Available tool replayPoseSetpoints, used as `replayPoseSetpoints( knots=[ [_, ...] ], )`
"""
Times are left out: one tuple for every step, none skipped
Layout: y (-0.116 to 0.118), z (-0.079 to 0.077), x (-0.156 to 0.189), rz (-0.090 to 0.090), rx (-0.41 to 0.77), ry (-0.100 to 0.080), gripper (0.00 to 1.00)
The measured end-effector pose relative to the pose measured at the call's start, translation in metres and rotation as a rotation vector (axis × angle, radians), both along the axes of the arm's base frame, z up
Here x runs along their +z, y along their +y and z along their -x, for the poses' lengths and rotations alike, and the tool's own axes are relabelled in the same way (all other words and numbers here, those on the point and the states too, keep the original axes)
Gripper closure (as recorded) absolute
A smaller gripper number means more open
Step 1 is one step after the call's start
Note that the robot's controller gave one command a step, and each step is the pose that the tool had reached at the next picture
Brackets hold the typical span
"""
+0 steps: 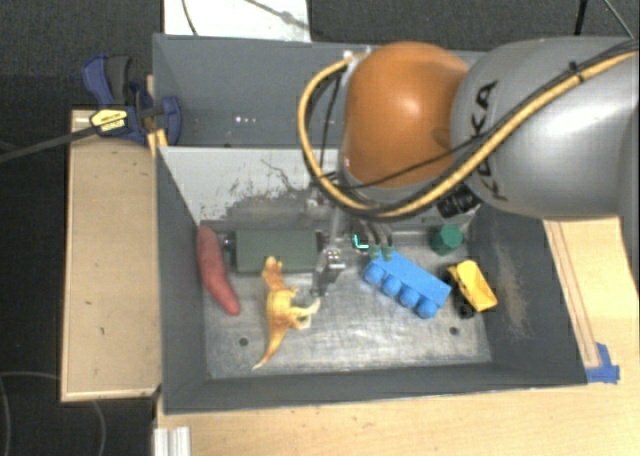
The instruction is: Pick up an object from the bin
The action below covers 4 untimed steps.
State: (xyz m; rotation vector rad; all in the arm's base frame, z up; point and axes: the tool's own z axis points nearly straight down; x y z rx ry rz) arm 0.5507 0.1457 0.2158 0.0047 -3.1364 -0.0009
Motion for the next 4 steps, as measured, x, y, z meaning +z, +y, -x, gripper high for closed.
replayPoseSetpoints(
  knots=[
    [-0.001,-0.002,0.005,-0.001,-0.003,-0.008,0.0],
    [0.0,0.006,-0.032,-0.002,0.057,-0.014,0.0],
    [-0.006,0.013,-0.079,-0.001,-0.047,-0.009,0.0],
    [0.007,0.016,-0.139,-0.006,-0.172,-0.02,1.0]
  ],
)
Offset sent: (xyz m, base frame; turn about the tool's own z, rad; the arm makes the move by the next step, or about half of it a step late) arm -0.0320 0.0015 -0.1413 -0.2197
